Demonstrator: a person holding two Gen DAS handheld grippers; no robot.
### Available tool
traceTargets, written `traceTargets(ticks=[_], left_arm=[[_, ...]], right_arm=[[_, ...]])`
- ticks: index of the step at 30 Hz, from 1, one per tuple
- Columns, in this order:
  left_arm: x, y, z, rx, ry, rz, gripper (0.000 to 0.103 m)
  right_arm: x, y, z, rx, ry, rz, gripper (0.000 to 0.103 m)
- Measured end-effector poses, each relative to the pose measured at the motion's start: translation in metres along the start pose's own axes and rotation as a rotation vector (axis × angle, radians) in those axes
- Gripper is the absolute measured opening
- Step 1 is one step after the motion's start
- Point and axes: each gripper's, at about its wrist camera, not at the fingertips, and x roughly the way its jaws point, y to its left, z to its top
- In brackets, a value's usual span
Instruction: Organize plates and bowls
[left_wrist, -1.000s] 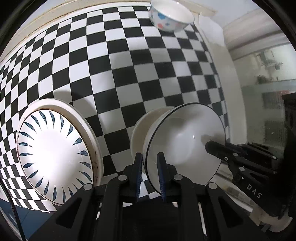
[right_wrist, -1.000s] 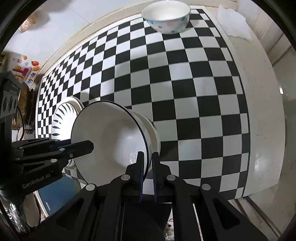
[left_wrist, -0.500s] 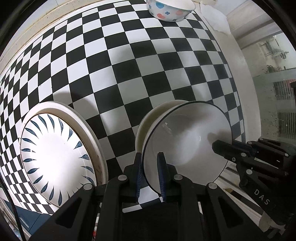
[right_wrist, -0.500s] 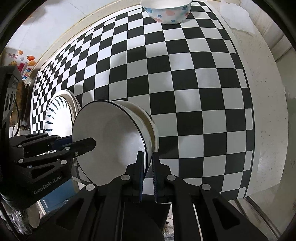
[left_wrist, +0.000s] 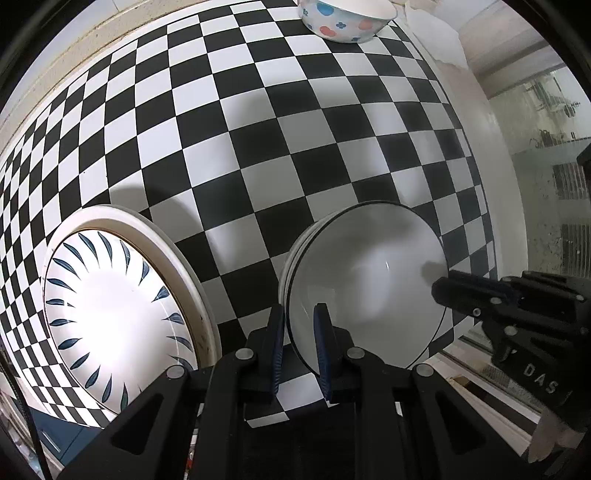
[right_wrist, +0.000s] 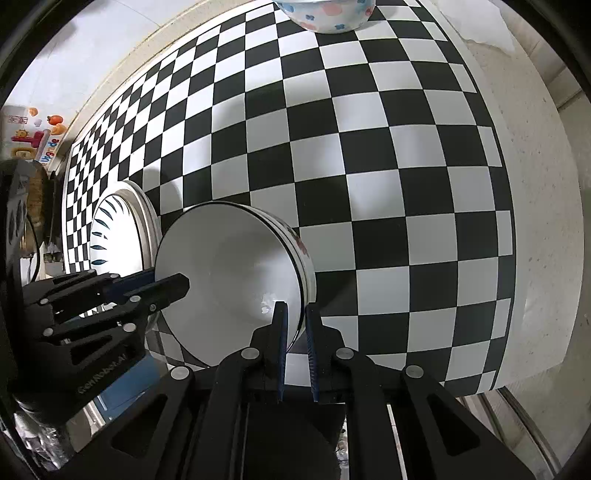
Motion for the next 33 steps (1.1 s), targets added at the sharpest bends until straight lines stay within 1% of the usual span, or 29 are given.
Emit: traceTargets(ticks=[4,7,11,14,15,17,19,21,23,25,27,29,33], left_arm=[[-0.005,0.001,-0.002,-0.003,0.003,-0.013,0.014],[-0.019,0.003,-0.003,-0.007,-0.019,-0.031,0.014],[-0.052,0.002,0.007,-0.003,-0.087,-0.049,0.014],[-0.08,0.0,0.027,-0.005,-0.146,-0.054,0.015],[-0.088,-0.001,0.037,-0.011,-0.157,-0.063,0.015],[-0.098,0.001,0.056,-0.026,-0.175,-0.08,0.022],[-0.104,0.005,0.081,-0.052,-0.187,-0.093,0.023],[-0.102,0.01,0.107,-0.082,-0.186,-0.107,0.024],[-0.097,0.016,0.135,-0.114,-0.181,-0.12,0.024],[-0.09,0.021,0.161,-0.146,-0.168,-0.126,0.024],[-0.078,0.025,0.189,-0.172,-0.143,-0.152,0.024],[-0.069,0.029,0.212,-0.188,-0.126,-0.162,0.024],[-0.048,0.033,0.248,-0.21,-0.083,-0.168,0.024]], right_arm=[[-0.009,-0.004,-0.001,0.008,-0.013,0.027,0.013],[-0.024,-0.008,0.0,0.017,-0.04,0.059,0.013],[-0.05,-0.014,0.006,0.024,-0.088,0.088,0.013],[-0.068,-0.019,0.016,0.03,-0.121,0.105,0.013],[-0.075,-0.021,0.022,0.032,-0.136,0.107,0.013],[-0.087,-0.027,0.034,0.039,-0.161,0.112,0.013],[-0.095,-0.035,0.052,0.054,-0.174,0.115,0.014],[-0.099,-0.045,0.071,0.075,-0.182,0.126,0.018],[-0.101,-0.054,0.092,0.1,-0.196,0.143,0.03],[-0.101,-0.063,0.114,0.127,-0.208,0.167,0.037],[-0.101,-0.073,0.14,0.152,-0.222,0.191,0.038],[-0.097,-0.081,0.164,0.173,-0.226,0.201,0.038],[-0.084,-0.092,0.205,0.211,-0.227,0.206,0.038]])
